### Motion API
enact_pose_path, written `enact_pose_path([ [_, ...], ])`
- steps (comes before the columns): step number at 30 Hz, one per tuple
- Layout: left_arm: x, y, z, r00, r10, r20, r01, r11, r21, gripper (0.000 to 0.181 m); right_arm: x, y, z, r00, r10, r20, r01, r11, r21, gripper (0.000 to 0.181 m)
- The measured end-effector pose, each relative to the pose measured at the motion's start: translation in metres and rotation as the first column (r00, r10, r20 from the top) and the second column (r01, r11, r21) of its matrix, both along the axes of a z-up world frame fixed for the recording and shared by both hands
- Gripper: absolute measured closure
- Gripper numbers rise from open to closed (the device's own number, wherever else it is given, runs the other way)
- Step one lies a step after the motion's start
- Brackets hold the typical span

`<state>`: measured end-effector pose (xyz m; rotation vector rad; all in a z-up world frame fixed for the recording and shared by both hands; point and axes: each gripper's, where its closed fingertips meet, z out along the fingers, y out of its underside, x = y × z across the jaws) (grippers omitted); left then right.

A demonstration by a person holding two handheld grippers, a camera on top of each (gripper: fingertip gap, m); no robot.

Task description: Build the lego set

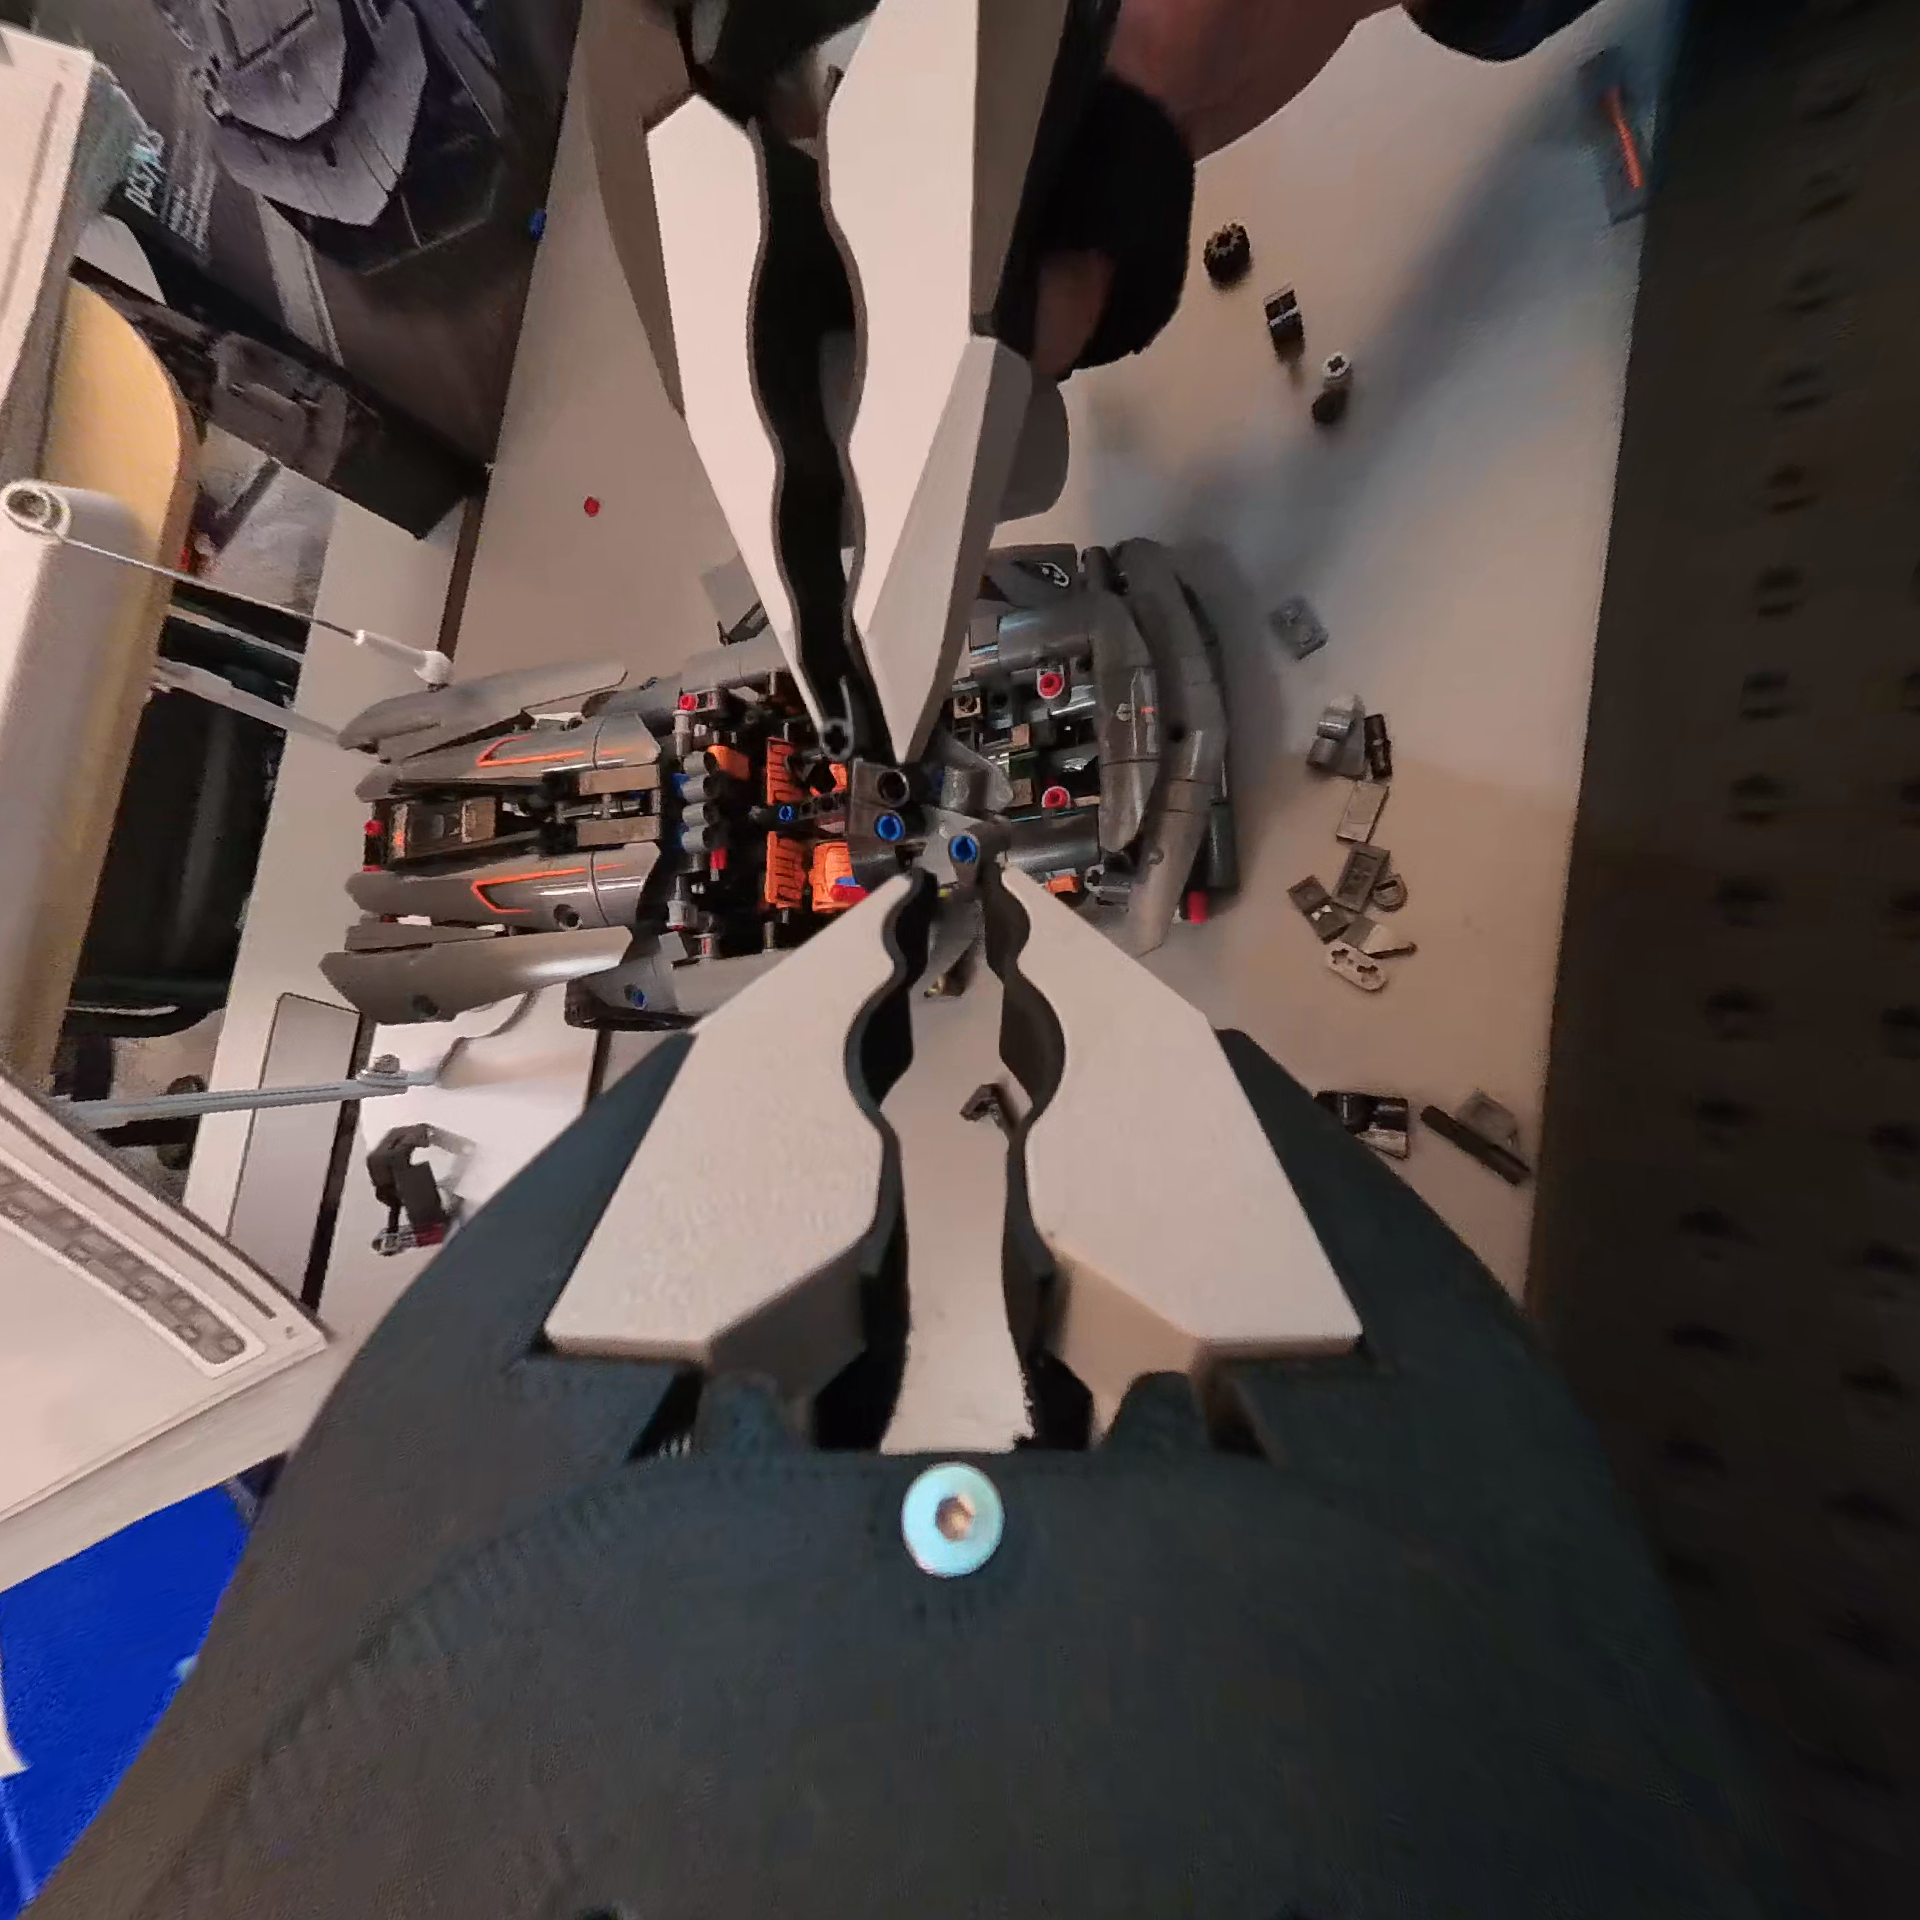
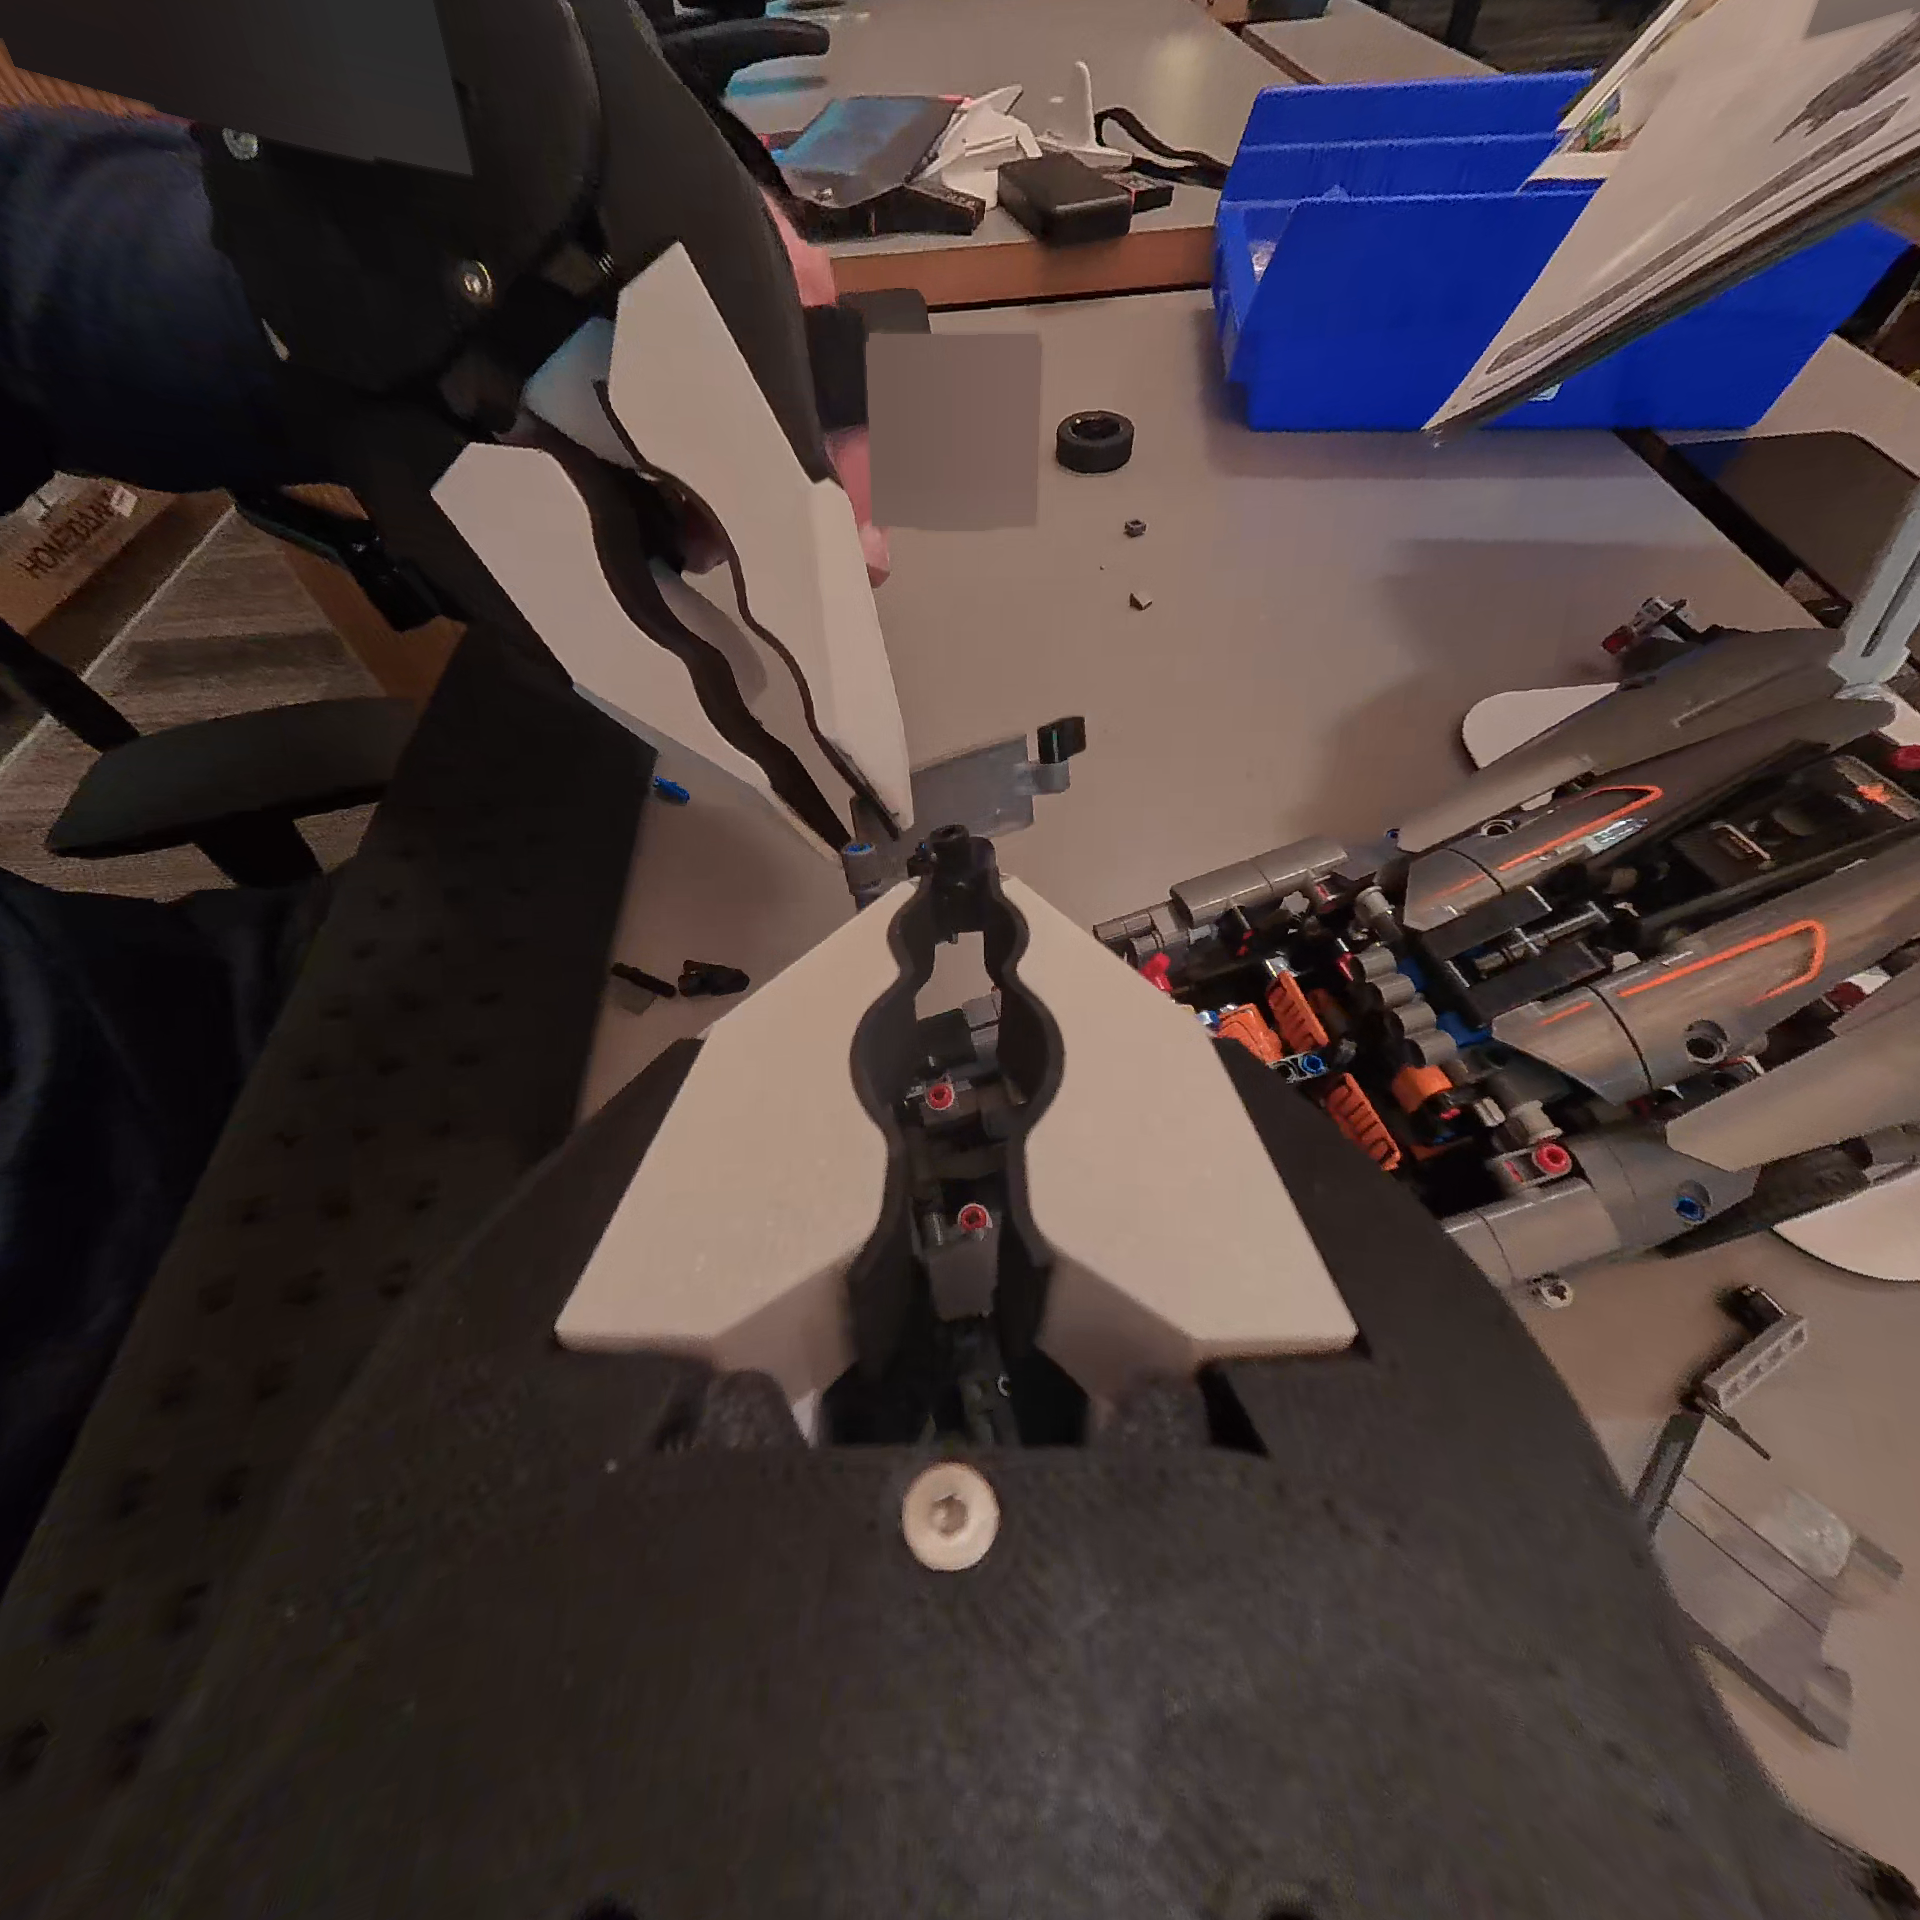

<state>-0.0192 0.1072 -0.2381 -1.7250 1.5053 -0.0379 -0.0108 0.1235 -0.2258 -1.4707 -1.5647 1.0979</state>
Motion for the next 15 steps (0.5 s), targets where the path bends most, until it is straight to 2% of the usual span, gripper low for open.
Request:
enact_pose_path([
  [2, 0.001, -0.001, -0.004, 1.0, 0.004, 0.026, -0.003, 0.999, -0.045, 0.176, -0.001, 0.0, 0.001, 1.0, -0.002, -0.013, 0.001, 1.0, -0.031, 0.175],
  [7, 0.01, -0.003, -0.003, 0.979, 0.031, 0.202, 0.011, 0.979, -0.201, 0.179, -0.002, 0.002, 0.009, 0.998, -0.013, -0.061, 0.007, 0.996, -0.09, 0.176],
  [12, 0.015, -0.003, 0.002, 0.946, 0.059, 0.319, 0.033, 0.961, -0.276, 0.181, -0.002, 0.006, 0.014, 0.994, -0.031, -0.103, 0.015, 0.988, -0.154, 0.176],
  [15, 0.012, 0.0, 0.01, 0.916, 0.097, 0.39, 0.037, 0.946, -0.321, 0.181, 0.0, 0.012, 0.021, 0.988, -0.065, -0.139, 0.042, 0.985, -0.167, 0.171],
])
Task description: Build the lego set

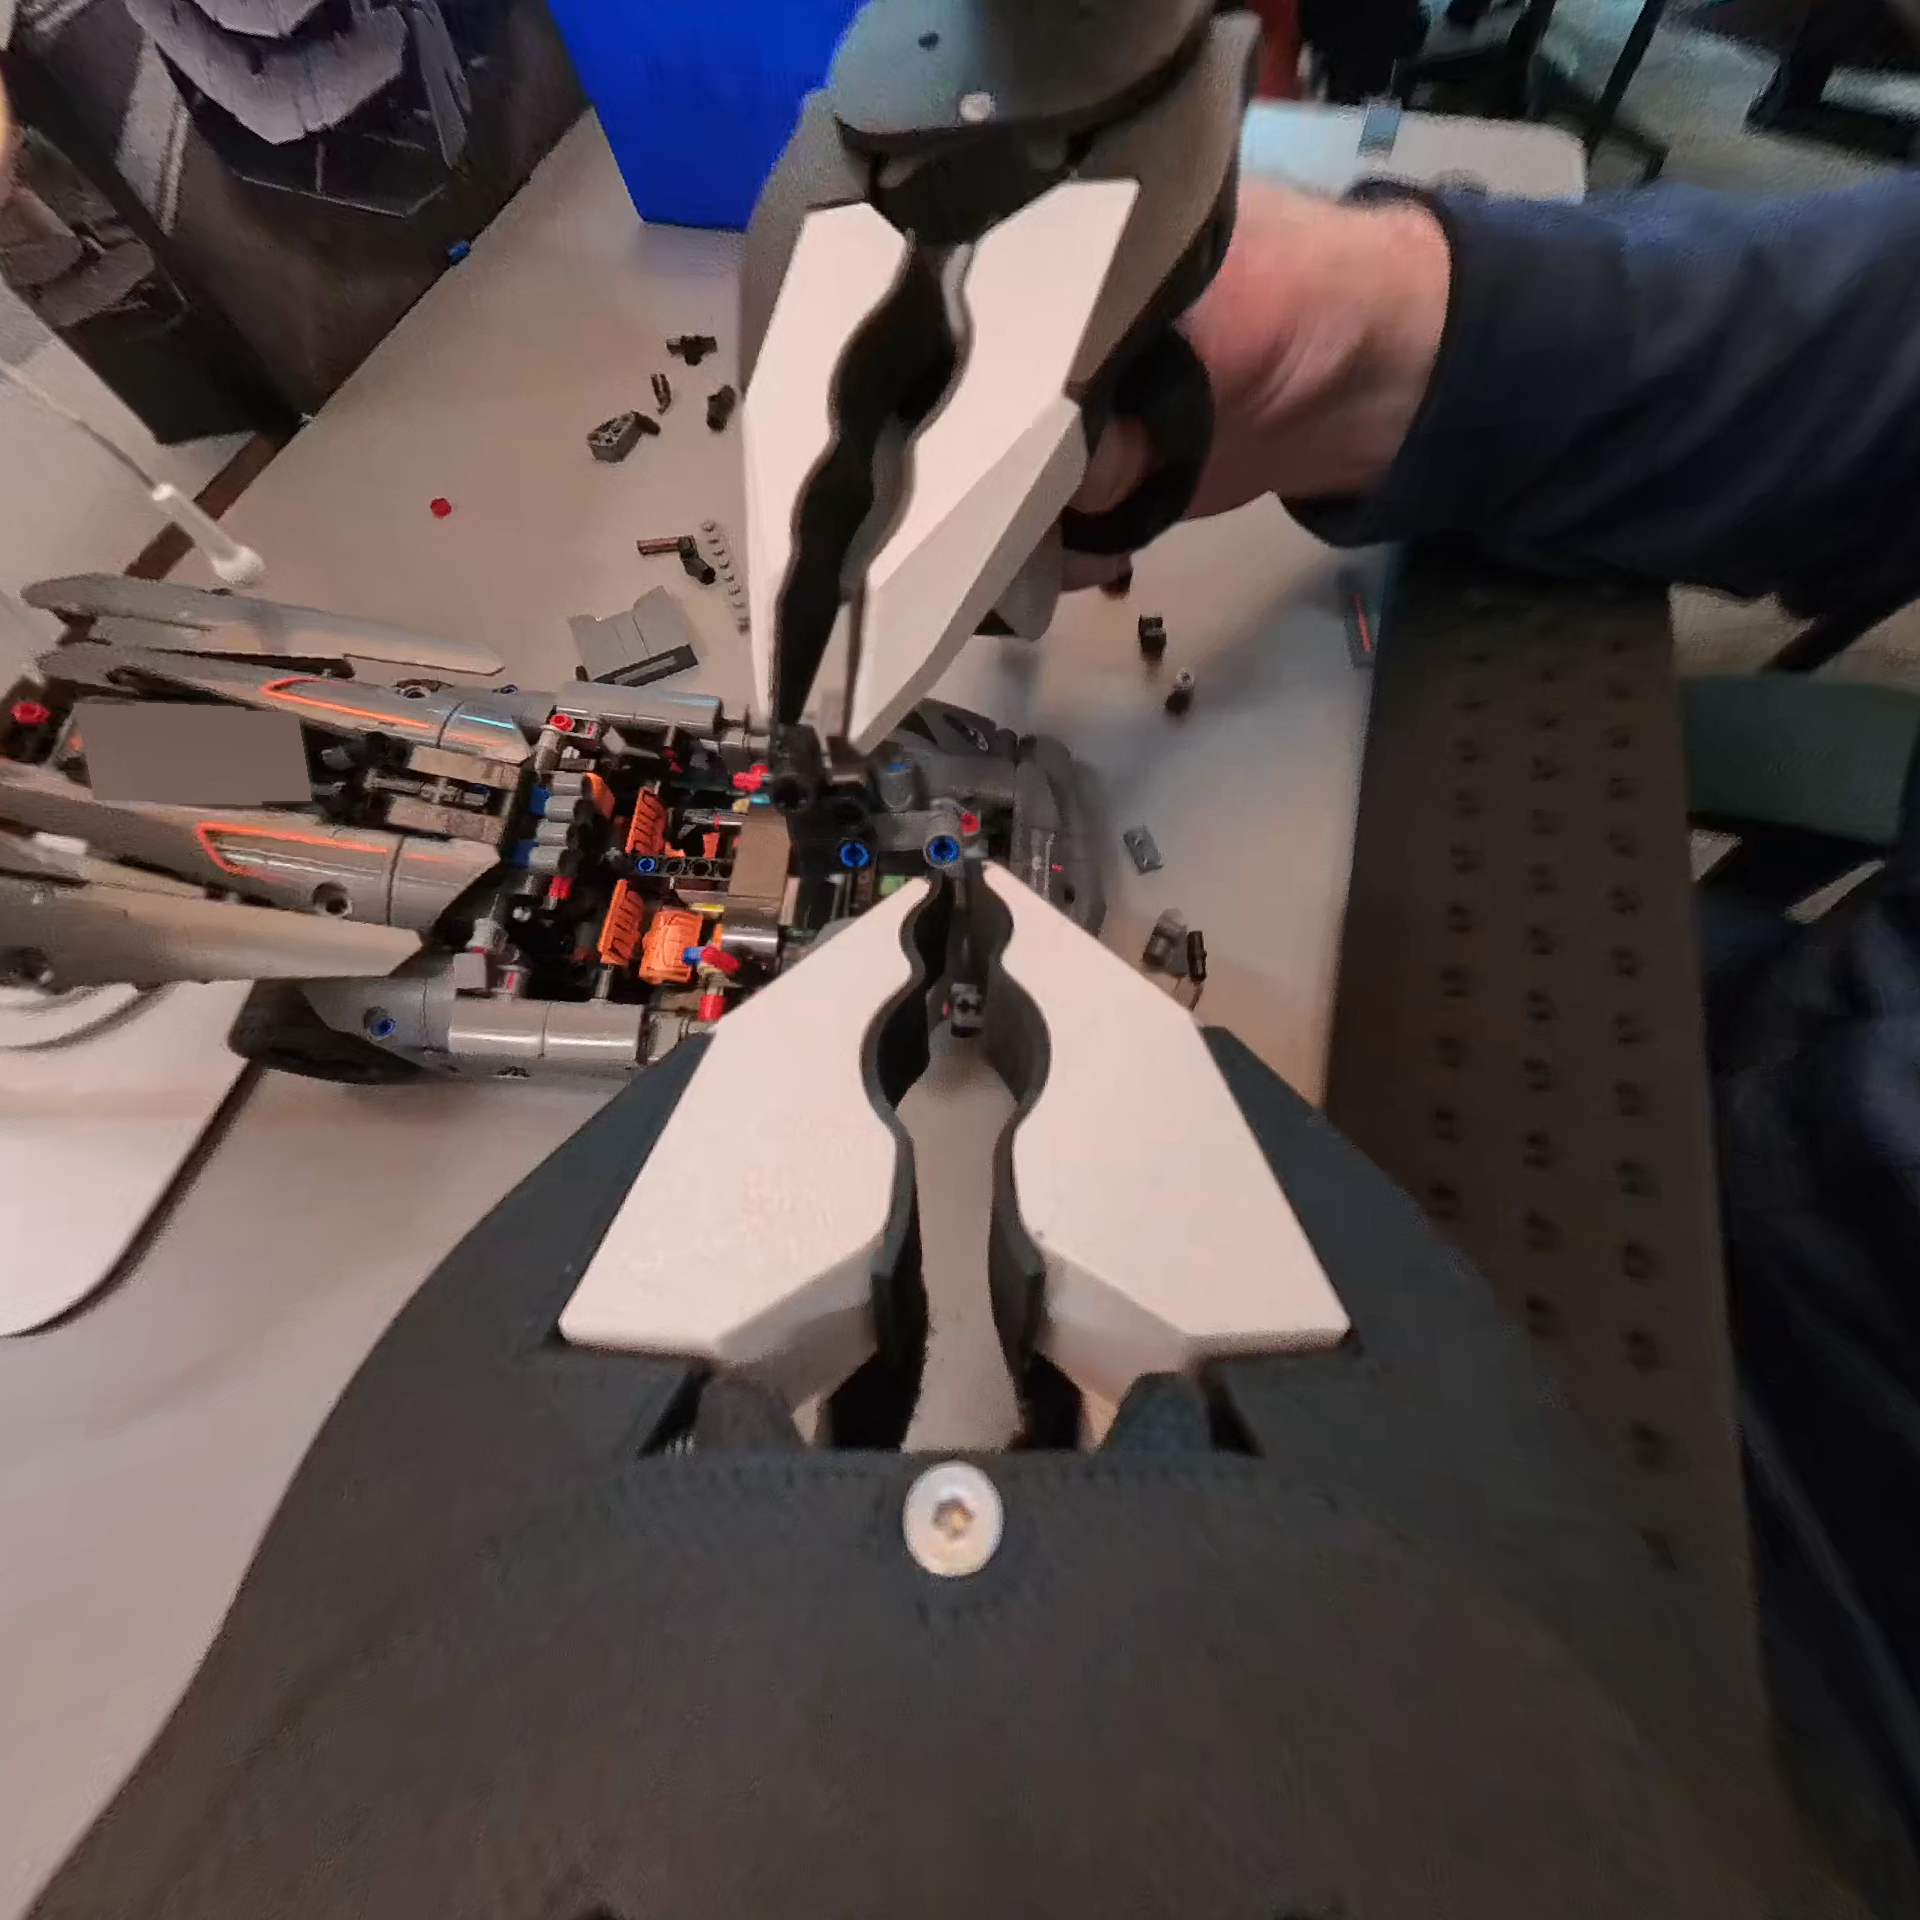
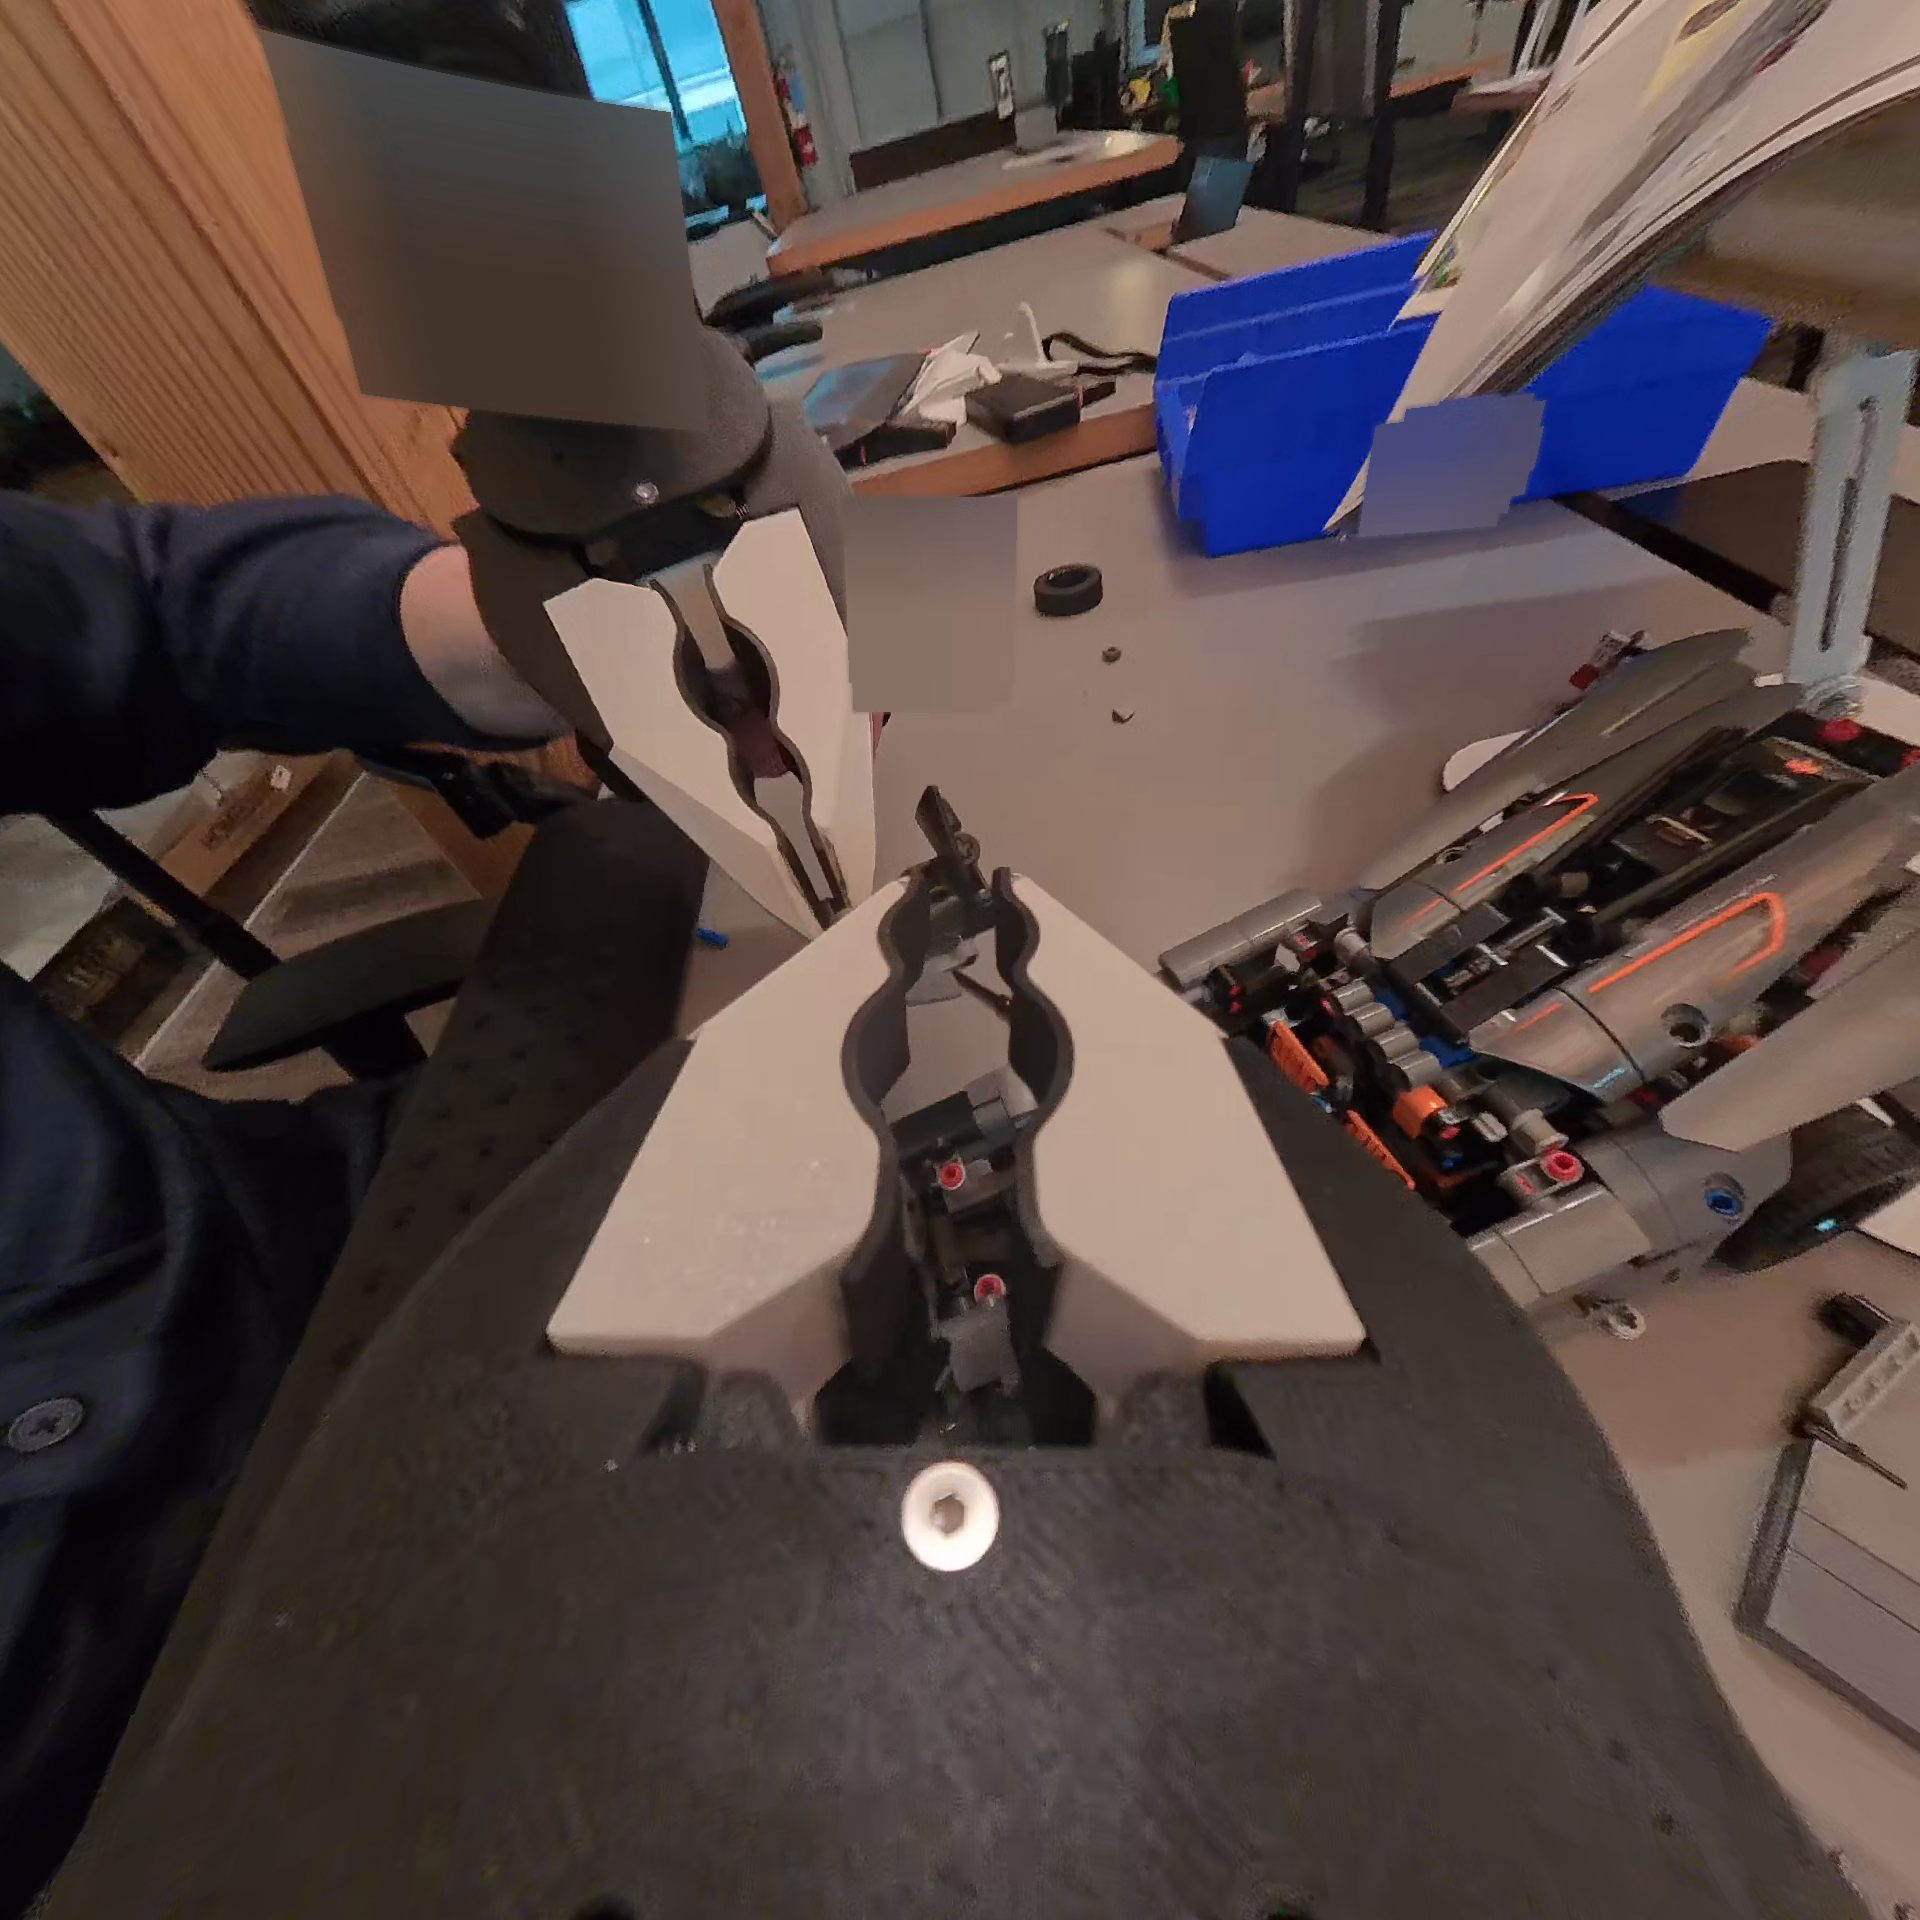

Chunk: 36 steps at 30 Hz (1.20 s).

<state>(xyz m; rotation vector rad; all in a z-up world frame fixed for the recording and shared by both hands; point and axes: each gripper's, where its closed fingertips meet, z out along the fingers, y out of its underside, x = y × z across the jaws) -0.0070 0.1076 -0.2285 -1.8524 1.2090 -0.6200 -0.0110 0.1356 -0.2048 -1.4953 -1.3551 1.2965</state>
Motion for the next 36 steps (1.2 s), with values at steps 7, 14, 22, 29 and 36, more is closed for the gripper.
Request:
enact_pose_path([
  [7, -0.008, 0.007, 0.021, 0.949, 0.062, 0.311, 0.016, 0.97, -0.242, 0.181, 0.007, 0.009, 0.005, 1.0, -0.02, -0.019, 0.02, 1.0, -0.025, 0.161],
  [14, -0.006, 0.005, 0.031, 0.919, 0.063, 0.388, 0.047, 0.962, -0.268, 0.181, -0.006, -0.018, -0.019, 0.991, 0.075, 0.114, -0.081, 0.996, 0.049, 0.156],
  [22, 0.001, 0.005, 0.037, 0.889, 0.071, 0.452, 0.055, 0.964, -0.26, 0.18, -0.014, -0.036, -0.017, 0.985, 0.154, 0.08, -0.157, 0.987, 0.029, 0.181],
  [29, -0.007, 0.01, 0.043, 0.9, 0.069, 0.43, 0.004, 0.986, -0.166, 0.171, -0.006, -0.024, 0.008, 0.988, 0.133, -0.074, -0.14, 0.985, -0.1, 0.181],
  [36, -0.002, 0.007, 0.019, 0.95, 0.036, 0.311, 0.018, 0.985, -0.171, 0.162, 0.004, -0.016, 0.032, 0.97, 0.112, -0.217, -0.152, 0.973, -0.176, 0.181],
])
